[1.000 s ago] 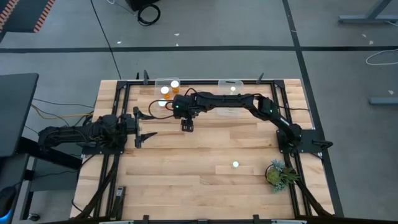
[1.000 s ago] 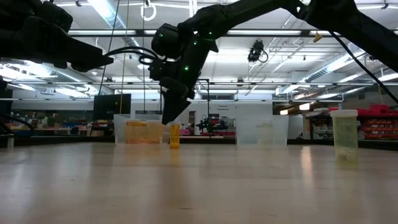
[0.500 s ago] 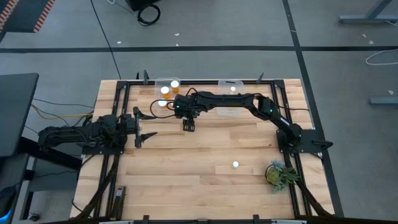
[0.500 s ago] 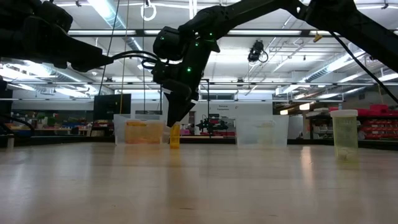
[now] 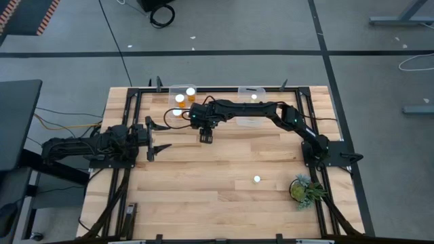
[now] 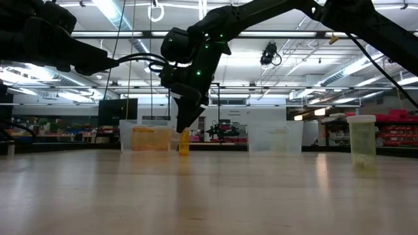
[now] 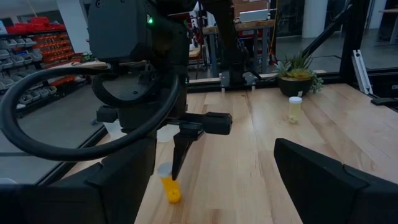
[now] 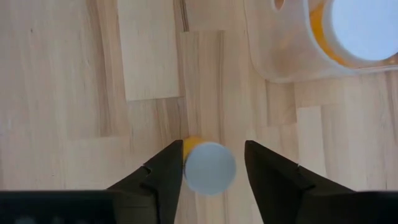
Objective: Pick and place medicine bottles into bin by pill shape (circle, oval)
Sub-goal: Put the small orange pill bottle into the right transparent bin
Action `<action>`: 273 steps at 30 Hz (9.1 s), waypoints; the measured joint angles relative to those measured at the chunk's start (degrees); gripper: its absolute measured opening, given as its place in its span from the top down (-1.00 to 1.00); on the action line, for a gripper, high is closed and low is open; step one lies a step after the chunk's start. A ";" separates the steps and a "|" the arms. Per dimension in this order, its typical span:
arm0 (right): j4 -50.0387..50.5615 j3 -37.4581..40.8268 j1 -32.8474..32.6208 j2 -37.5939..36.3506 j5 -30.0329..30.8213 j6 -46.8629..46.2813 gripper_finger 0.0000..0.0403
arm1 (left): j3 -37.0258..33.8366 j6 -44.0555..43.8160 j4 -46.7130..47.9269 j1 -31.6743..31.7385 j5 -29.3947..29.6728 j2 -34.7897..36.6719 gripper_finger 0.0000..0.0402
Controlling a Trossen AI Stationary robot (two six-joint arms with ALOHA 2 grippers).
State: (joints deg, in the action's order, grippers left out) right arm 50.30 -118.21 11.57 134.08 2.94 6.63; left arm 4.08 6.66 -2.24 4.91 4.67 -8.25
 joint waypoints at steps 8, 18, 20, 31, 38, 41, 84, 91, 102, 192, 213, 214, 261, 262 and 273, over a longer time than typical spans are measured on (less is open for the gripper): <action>0.52 0.00 0.00 -0.02 0.00 0.02 0.25 | 0.00 0.00 0.00 -0.01 0.00 0.00 -0.70; 0.66 0.00 0.00 -0.04 -0.02 0.02 0.33 | 0.00 0.01 0.00 0.00 0.00 0.00 -0.70; 0.66 0.00 0.00 -0.04 -0.01 0.02 0.33 | 0.00 0.00 -0.01 0.00 0.00 0.00 -0.70; 0.85 0.00 0.00 -0.04 -0.01 0.58 0.33 | 0.00 0.00 -0.02 0.00 0.00 0.00 -0.70; 2.04 0.00 0.00 -0.15 0.00 0.87 0.33 | 0.00 0.00 -0.02 0.00 0.00 0.02 -0.70; 2.48 -0.02 0.00 -0.17 0.00 0.90 0.33 | 0.00 0.00 -0.02 -0.02 0.00 0.00 -0.70; 16.99 -14.95 0.04 -2.52 4.76 0.61 0.33 | 0.00 0.00 0.00 -0.02 0.02 0.00 -0.70; 20.23 -16.81 0.04 -2.51 4.76 0.44 0.33 | 0.00 0.00 0.00 -0.02 0.02 0.01 -0.70; 27.70 -16.81 0.64 -2.62 5.55 -0.11 0.33 | 0.00 0.01 0.00 0.00 0.00 0.01 -0.70; 18.02 13.53 20.63 -12.49 10.13 -8.98 0.33 | 0.00 0.00 0.02 -0.02 0.00 0.00 -0.70; 12.52 18.27 20.63 -12.59 10.48 -7.89 0.33 | 0.00 0.01 0.02 -0.02 0.00 0.01 -0.70; 12.50 18.27 20.63 -12.59 10.55 -7.89 0.33 | 0.00 0.02 0.02 -0.01 0.00 0.01 -0.70; -30.37 56.54 19.19 -41.63 13.64 -5.92 0.33 | 0.00 0.00 0.00 -0.01 0.00 0.01 -0.70; -31.11 56.54 19.15 -41.09 13.62 -5.96 0.33 | 0.00 0.02 0.00 0.00 0.00 0.00 -0.70; -33.16 56.54 20.24 -39.88 13.97 -8.05 0.33 | 0.00 0.02 0.00 -0.02 0.00 0.00 -0.70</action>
State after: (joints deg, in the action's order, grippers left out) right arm 17.15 -61.67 31.81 94.20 16.91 -1.42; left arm 4.08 6.68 -2.24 4.89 4.67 -8.25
